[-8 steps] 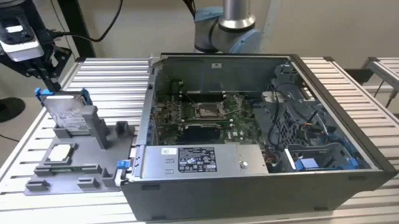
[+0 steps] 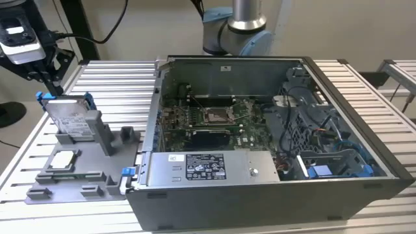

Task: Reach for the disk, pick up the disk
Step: 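Reach for the disk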

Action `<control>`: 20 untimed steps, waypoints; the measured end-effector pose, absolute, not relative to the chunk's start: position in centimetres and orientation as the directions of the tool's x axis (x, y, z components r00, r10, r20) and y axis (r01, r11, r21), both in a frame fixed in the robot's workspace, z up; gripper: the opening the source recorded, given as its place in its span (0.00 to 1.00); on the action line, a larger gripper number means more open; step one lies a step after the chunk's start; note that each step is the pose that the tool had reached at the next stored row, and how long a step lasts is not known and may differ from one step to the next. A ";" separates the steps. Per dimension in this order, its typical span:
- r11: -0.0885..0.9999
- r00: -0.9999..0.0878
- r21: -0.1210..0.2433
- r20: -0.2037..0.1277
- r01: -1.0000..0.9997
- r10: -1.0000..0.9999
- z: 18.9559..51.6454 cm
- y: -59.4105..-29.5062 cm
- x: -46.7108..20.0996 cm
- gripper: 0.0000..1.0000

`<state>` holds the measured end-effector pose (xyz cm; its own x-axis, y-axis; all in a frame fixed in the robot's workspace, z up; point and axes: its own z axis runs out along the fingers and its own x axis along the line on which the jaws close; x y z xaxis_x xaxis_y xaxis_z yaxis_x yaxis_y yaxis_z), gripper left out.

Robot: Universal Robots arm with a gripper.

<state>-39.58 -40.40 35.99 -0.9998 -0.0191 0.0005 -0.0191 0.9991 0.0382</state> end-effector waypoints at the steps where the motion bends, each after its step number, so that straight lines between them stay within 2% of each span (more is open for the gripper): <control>1: 0.999 -1.000 0.038 0.001 -0.019 -0.019 36.0 -40.4 -39.6 0.00; 20: 0.999 -1.000 0.038 0.000 -0.019 -0.019 35.9 -37.8 -42.9 0.00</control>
